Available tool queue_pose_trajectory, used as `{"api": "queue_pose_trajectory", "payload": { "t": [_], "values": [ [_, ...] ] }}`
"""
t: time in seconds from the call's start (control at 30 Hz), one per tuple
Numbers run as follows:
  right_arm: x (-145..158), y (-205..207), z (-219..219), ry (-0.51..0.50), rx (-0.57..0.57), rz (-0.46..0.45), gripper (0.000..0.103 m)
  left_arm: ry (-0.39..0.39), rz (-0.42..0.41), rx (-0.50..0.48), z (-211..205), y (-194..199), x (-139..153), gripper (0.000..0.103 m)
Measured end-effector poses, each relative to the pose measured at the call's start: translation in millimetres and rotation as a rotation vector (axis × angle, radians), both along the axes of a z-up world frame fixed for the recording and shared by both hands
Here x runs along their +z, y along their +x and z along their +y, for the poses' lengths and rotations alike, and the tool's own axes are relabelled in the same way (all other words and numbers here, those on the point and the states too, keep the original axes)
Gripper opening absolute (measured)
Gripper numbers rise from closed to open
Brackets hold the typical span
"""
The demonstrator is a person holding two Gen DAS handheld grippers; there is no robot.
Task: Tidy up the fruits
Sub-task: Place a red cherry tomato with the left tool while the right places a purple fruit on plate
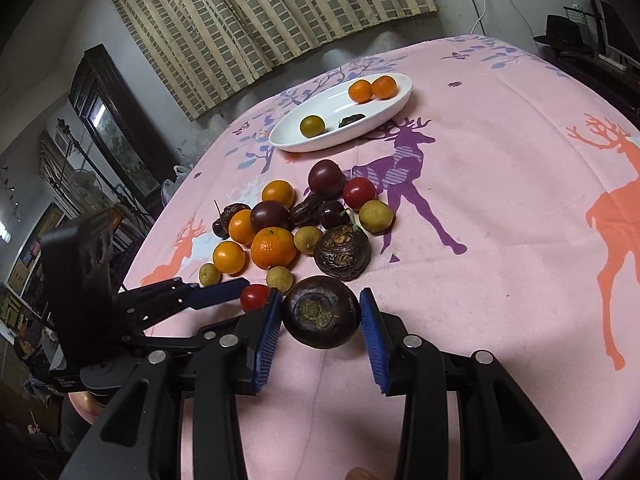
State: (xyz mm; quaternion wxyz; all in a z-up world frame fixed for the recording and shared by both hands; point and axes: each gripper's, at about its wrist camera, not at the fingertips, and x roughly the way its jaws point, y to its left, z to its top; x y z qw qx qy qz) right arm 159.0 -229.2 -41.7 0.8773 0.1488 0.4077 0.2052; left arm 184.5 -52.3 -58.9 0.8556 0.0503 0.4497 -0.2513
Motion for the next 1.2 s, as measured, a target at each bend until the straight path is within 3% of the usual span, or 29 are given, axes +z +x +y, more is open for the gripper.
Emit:
{"api": "queue_pose_trajectory", "payload": {
  "t": [0.13, 0.27, 0.37, 0.47, 0.57, 0.73, 0.9, 0.93, 0.97, 1.0, 1.03, 1.07, 1.2],
  "values": [
    [3.6, 6.4, -0.4, -0.008, 0.002, -0.010, 0.040, 0.003, 0.018, 0.009, 0.7, 2.3, -3.7, 0.029],
    [12.2, 18.8, 0.3, -0.013, 0.007, -0.027, 0.040, -0.004, 0.003, 0.011, 8.6, 3.1, 7.1, 0.029],
    [28.0, 47.0, 3.8, -0.032, 0.019, -0.075, 0.040, -0.031, -0.034, -0.005, 19.7, 19.9, 34.0, 0.029],
    [43.0, 90.1, 9.0, -0.057, 0.003, -0.140, 0.040, -0.069, -0.078, 0.024, 31.2, 63.4, 63.7, 0.029],
    [48.0, 144.1, 19.0, -0.094, -0.018, -0.185, 0.040, -0.061, -0.114, 0.093, 35.7, 123.5, 77.6, 0.029],
    [34.7, 230.1, 31.4, -0.109, -0.030, -0.147, 0.040, -0.016, -0.080, 0.194, 32.4, 229.7, 63.1, 0.029],
    [20.1, 264.2, 41.6, -0.136, -0.027, -0.125, 0.041, 0.025, -0.032, 0.241, 30.8, 276.0, 47.4, 0.029],
    [17.9, 267.1, 43.3, -0.138, -0.021, -0.122, 0.045, 0.031, -0.030, 0.255, 31.1, 279.1, 46.4, 0.030],
    [17.2, 266.8, 44.7, -0.146, -0.021, -0.125, 0.065, 0.029, -0.031, 0.265, 33.8, 280.0, 46.0, 0.043],
    [17.9, 264.2, 44.6, -0.155, -0.025, -0.125, 0.069, 0.031, -0.033, 0.284, 36.2, 279.2, 48.1, 0.057],
    [20.2, 260.1, 43.5, -0.154, -0.029, -0.127, 0.069, 0.028, -0.048, 0.302, 39.3, 274.7, 52.4, 0.079],
    [23.9, 253.5, 41.8, -0.143, -0.026, -0.133, 0.068, 0.020, -0.081, 0.313, 43.9, 266.6, 59.7, 0.088],
    [39.9, 215.5, 41.3, -0.173, 0.019, -0.167, 0.069, 0.015, -0.151, 0.320, 64.8, 220.5, 86.7, 0.091]
  ]
}}
